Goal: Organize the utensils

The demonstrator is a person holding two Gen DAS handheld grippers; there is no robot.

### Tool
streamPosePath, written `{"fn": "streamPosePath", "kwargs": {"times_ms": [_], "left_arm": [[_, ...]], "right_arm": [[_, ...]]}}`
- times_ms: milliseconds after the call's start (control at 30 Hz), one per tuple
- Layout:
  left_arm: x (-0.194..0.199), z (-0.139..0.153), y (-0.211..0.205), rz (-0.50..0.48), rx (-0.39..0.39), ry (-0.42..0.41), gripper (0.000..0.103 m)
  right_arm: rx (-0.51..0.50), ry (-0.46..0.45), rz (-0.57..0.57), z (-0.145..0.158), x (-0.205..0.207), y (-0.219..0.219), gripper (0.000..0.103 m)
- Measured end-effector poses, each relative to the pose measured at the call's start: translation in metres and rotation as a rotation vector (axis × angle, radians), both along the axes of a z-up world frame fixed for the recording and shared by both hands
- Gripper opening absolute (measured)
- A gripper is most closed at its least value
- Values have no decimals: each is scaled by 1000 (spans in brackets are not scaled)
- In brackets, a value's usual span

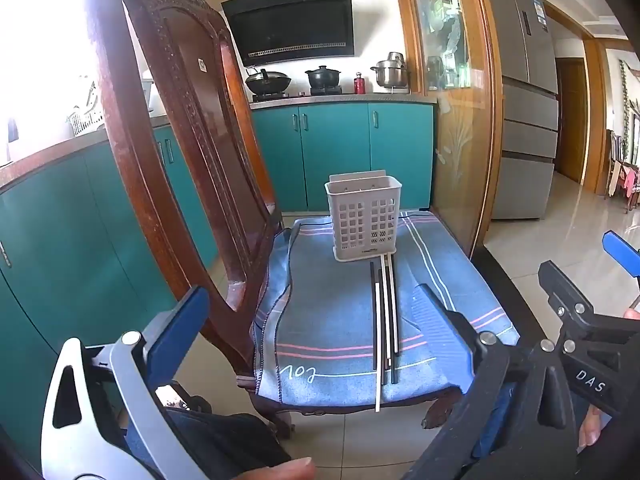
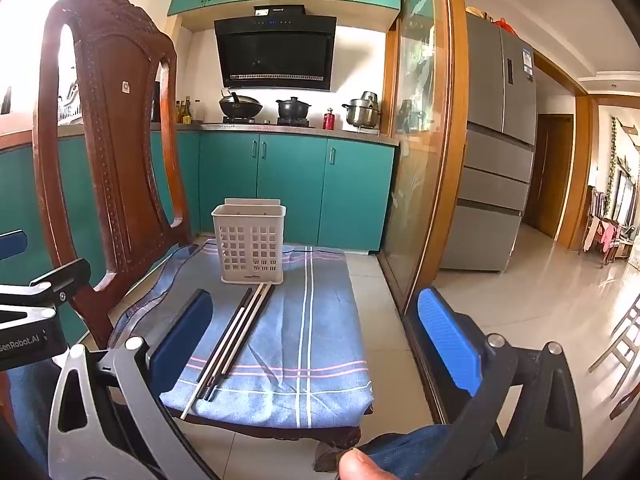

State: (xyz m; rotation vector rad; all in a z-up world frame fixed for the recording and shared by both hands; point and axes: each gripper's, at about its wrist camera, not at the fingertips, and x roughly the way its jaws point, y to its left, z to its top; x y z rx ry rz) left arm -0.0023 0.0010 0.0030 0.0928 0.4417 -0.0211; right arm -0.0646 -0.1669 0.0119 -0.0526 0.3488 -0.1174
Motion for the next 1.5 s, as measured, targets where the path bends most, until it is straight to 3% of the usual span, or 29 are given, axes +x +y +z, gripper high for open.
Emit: {"fn": "streamPosePath", "kwargs": {"times_ms": [1500], "left_arm": [[-6, 6, -2, -1, 4, -10, 100]], "right_arm": [[-35, -13, 13, 11, -5, 9, 100]]}}
